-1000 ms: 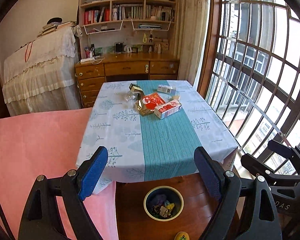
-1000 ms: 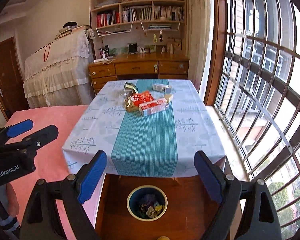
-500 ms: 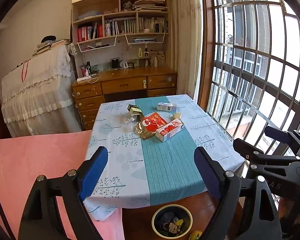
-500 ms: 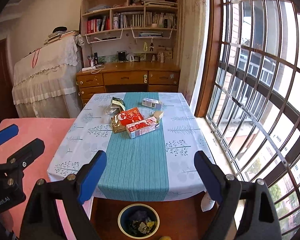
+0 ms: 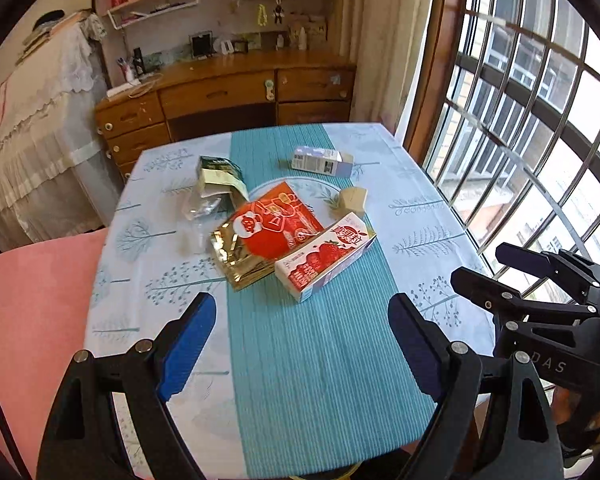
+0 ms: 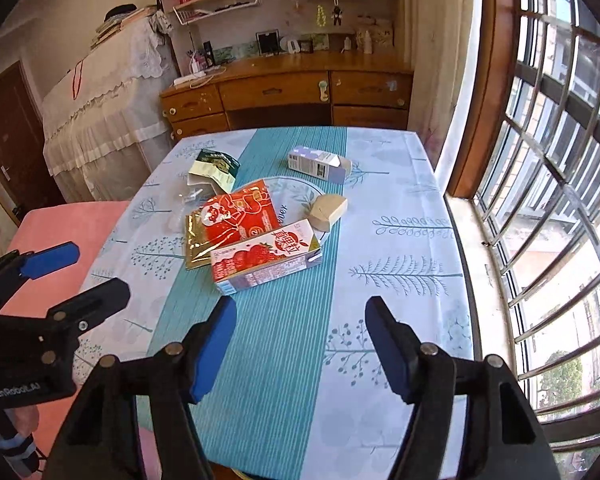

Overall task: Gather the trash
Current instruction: 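Grasp the strawberry milk carton with the left gripper while the right gripper grasps the beige block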

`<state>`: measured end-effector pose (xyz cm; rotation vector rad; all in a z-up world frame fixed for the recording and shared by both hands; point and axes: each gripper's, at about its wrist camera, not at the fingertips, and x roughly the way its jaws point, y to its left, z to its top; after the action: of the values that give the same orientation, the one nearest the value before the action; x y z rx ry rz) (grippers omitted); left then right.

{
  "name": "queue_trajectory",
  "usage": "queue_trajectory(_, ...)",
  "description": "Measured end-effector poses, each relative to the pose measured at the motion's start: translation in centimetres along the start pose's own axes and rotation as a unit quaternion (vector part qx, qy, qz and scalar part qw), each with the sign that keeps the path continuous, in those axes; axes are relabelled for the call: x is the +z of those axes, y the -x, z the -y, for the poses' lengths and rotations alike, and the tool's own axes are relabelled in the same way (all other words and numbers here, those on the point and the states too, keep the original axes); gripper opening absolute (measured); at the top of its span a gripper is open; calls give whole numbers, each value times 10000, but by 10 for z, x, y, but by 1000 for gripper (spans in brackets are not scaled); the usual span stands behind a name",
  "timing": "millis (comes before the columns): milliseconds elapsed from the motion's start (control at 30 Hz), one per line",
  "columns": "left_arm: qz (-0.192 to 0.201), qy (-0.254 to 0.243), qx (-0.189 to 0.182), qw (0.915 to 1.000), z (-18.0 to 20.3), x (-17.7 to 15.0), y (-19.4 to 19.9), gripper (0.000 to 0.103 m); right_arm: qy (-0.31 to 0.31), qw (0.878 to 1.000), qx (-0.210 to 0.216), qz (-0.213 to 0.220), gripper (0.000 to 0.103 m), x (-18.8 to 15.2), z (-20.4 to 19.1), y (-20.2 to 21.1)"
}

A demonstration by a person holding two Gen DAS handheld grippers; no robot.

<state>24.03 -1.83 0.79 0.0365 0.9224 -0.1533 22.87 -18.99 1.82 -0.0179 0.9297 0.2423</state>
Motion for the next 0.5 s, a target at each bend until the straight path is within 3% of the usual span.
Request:
queue_trajectory(233, -1106, -234, 144, 9935, 26, 49, -140, 87, -94, 9959, 405, -804, 67, 35, 63, -90)
queue_trajectory(500, -1912, -716, 207, 9787, 40, 51, -213, 86, -246, 9900, 779, -1152, 67, 59, 92, -147)
